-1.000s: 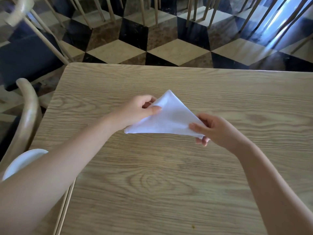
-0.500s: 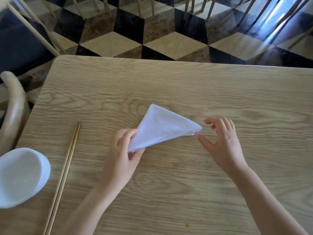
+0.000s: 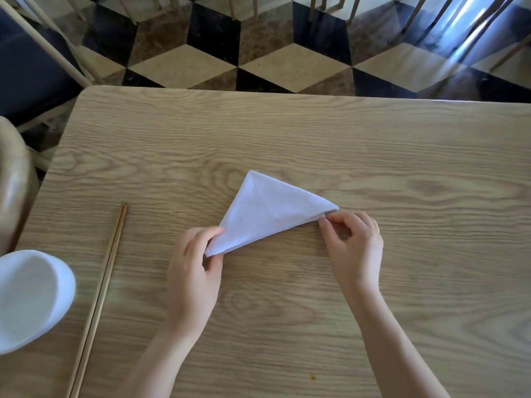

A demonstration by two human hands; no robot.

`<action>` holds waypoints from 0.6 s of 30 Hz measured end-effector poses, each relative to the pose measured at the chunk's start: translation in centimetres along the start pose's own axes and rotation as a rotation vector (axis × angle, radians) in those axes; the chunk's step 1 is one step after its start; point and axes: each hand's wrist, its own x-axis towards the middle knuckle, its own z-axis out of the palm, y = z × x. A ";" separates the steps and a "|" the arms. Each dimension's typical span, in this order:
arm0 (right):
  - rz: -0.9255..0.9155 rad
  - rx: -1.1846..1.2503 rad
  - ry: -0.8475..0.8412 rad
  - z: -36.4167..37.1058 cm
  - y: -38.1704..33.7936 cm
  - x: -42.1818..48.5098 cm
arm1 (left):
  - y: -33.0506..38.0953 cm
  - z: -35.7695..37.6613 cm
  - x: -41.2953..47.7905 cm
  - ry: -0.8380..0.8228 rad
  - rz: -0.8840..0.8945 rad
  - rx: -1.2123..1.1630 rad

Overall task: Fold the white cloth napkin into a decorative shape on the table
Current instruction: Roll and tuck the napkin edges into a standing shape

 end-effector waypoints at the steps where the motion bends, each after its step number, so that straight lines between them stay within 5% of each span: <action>1: 0.009 0.007 0.001 0.1 0.0 0.0 | 0.0 0.0 0.0 0.007 0.002 0.001; 9: -0.019 0.010 0.017 0.2 -0.3 0.3 | 1.2 -1.2 0.2 -0.014 -0.086 -0.090; 13: -0.059 -0.067 0.056 0.7 -0.1 0.6 | 4.0 -2.3 1.1 -0.060 -0.393 -0.451; 18: -0.104 -0.116 0.090 0.6 0.2 1.3 | 8.2 -3.3 4.0 -0.056 -0.423 -0.711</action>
